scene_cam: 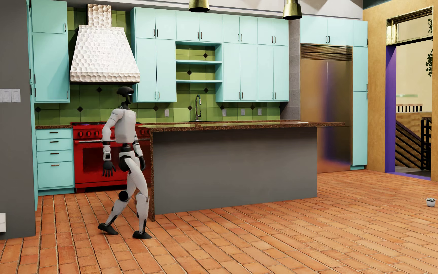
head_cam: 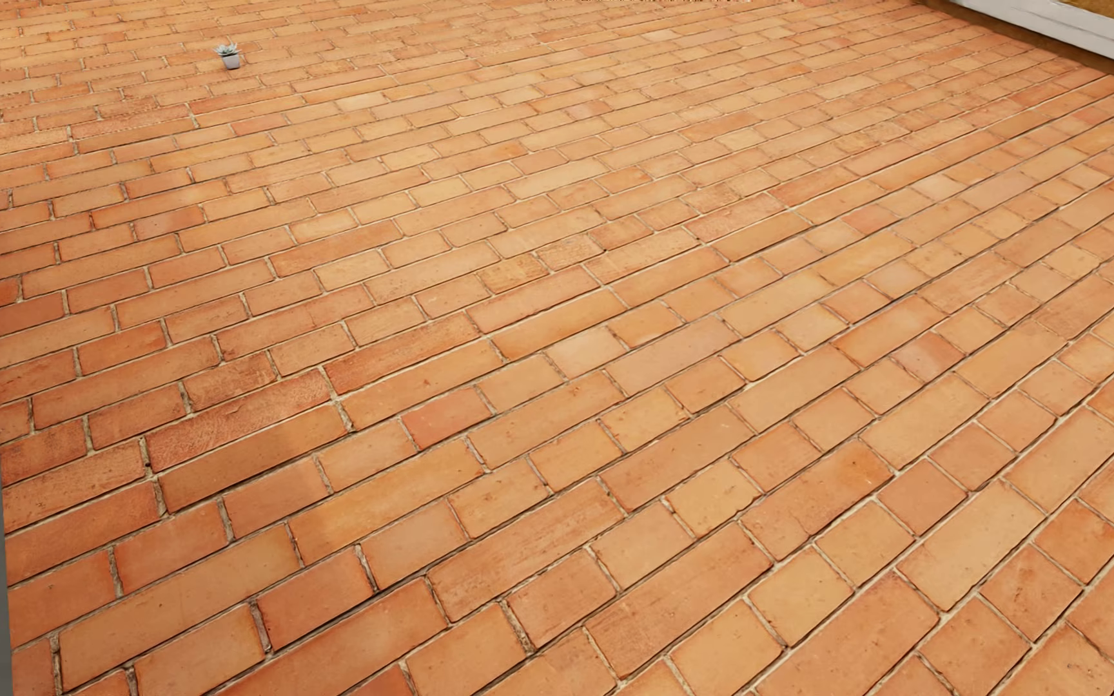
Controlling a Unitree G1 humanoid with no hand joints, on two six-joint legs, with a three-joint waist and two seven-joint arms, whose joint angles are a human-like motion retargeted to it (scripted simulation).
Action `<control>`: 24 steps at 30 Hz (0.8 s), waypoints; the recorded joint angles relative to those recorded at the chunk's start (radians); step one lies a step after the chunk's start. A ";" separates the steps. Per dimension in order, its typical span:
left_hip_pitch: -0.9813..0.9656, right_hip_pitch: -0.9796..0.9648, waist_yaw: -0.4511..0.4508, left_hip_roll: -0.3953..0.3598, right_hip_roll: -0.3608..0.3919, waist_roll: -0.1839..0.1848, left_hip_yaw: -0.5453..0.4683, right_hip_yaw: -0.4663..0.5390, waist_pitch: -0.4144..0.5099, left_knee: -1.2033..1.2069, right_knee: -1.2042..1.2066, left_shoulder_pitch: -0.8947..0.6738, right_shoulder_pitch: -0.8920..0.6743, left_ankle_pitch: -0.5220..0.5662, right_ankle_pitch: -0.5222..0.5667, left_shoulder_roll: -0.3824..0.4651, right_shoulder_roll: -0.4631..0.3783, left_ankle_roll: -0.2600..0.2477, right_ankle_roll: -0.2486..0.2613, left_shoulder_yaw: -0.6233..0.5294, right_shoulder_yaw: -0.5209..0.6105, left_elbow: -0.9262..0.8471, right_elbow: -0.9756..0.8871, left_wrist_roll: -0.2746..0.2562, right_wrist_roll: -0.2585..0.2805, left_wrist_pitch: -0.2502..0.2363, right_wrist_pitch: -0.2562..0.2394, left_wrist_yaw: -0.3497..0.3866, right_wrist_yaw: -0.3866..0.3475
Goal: Walk towards the plant
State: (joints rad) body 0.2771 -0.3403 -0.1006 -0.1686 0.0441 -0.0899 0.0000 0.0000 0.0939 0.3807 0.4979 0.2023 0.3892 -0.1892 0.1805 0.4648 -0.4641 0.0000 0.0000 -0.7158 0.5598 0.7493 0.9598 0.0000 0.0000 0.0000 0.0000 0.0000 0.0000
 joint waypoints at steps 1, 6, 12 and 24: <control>0.037 0.013 -0.017 0.005 0.002 -0.002 0.000 0.000 -0.004 -0.001 0.013 0.028 0.003 0.006 0.008 -0.002 -0.006 0.000 0.000 -0.087 -0.052 0.055 -0.024 0.000 0.000 0.000 0.000 0.000 0.000; -0.067 0.128 -0.071 0.081 -0.016 0.102 0.000 0.000 -0.033 0.266 0.107 0.185 -0.006 0.337 -0.146 -0.027 -0.032 0.000 0.000 -0.437 -0.050 0.226 0.003 0.000 0.000 0.000 0.000 0.000 0.000; -0.667 0.385 0.118 0.006 -0.066 0.051 0.000 0.000 -0.060 0.718 -0.012 0.175 -0.052 0.377 -0.275 0.001 0.028 0.000 0.000 -0.013 -0.028 0.073 -0.044 0.000 0.000 0.000 0.000 0.000 0.000; -0.627 0.397 0.131 -0.068 -0.230 -0.099 0.000 0.000 -0.120 0.117 0.462 0.185 0.067 0.386 0.125 -0.009 0.044 0.000 0.000 -0.291 -0.061 0.232 -0.042 0.000 0.000 0.000 0.000 0.000 0.000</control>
State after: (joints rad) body -0.3499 0.0572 0.0308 -0.2363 -0.1855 -0.1890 0.0000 0.0000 -0.0257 0.4978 0.9604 0.3869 0.4562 0.1963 0.3052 0.4561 -0.4197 0.0000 0.0000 -1.0067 0.4990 0.9815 0.9180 0.0000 0.0000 0.0000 0.0000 0.0000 0.0000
